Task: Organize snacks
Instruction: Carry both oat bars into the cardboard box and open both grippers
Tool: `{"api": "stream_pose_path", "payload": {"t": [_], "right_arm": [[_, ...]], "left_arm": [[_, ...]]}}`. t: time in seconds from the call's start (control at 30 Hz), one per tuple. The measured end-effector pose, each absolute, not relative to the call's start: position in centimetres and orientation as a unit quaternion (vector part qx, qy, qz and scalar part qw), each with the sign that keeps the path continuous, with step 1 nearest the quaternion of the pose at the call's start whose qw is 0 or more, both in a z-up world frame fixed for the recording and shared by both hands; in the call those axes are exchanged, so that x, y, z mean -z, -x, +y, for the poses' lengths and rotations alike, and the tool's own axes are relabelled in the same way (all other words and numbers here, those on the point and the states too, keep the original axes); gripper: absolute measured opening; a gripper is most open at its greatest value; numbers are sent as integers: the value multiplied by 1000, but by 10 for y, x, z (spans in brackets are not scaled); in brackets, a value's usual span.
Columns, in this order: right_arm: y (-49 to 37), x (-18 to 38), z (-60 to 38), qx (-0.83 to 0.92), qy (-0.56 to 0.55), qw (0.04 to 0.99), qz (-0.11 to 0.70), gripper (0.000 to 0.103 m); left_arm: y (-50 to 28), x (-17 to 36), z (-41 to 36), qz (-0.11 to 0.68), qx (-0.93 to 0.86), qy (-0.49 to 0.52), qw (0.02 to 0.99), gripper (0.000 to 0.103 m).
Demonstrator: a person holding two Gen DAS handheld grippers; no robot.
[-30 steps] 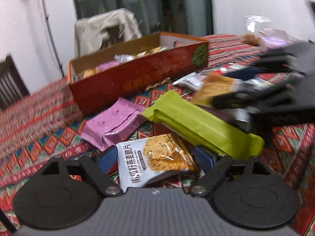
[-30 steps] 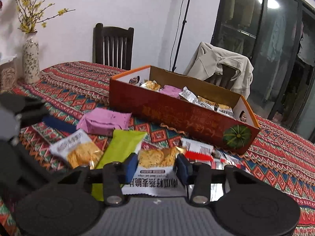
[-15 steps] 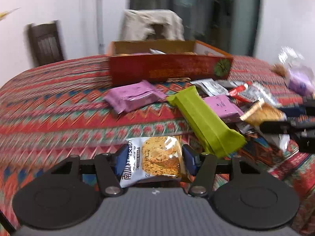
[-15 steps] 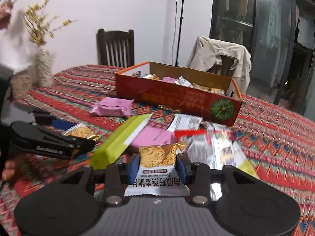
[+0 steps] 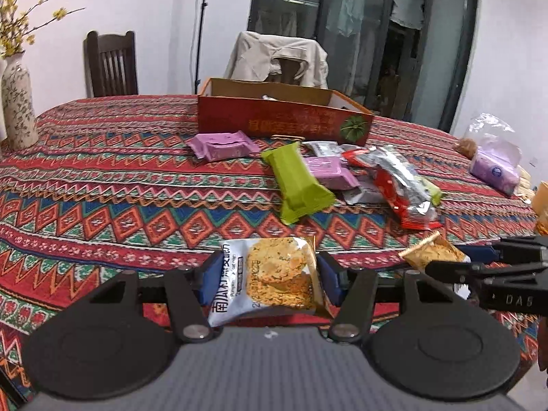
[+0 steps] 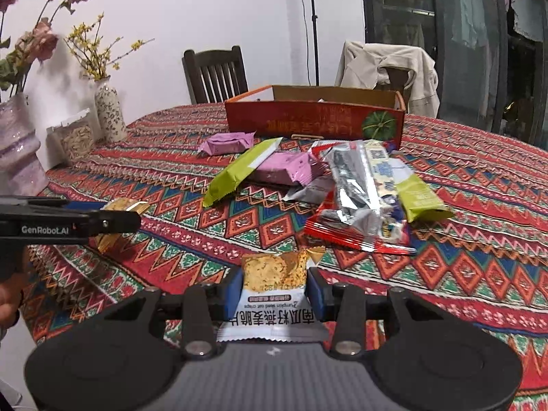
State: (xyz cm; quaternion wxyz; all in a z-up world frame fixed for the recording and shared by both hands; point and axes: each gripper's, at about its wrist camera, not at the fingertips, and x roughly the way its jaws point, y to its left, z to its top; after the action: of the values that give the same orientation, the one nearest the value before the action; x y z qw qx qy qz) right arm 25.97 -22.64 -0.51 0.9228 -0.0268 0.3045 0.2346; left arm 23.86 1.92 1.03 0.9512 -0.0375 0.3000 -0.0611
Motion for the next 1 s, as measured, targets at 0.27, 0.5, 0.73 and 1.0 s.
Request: {"api": "stream_pose_path", "payload": {"t": [0.27,0.5,0.73,1.0], "right_arm": [[-260,-10,-244,-242,-14,925,293,40],[-328,-68,-238,-317,-30,915,247,40],[-494,-111,-187,-321,-51,910,258,40],[-671,-62,-120,-251,-71,890,374,40]], "left_arm": [[-260,-34,28,275,95,56,955,60],[-356,-100,54,221,141,67,963,60],[-531,-105,57,277,71,55,957,60],[-641,-68,73,346,36,115,931,62]]}}
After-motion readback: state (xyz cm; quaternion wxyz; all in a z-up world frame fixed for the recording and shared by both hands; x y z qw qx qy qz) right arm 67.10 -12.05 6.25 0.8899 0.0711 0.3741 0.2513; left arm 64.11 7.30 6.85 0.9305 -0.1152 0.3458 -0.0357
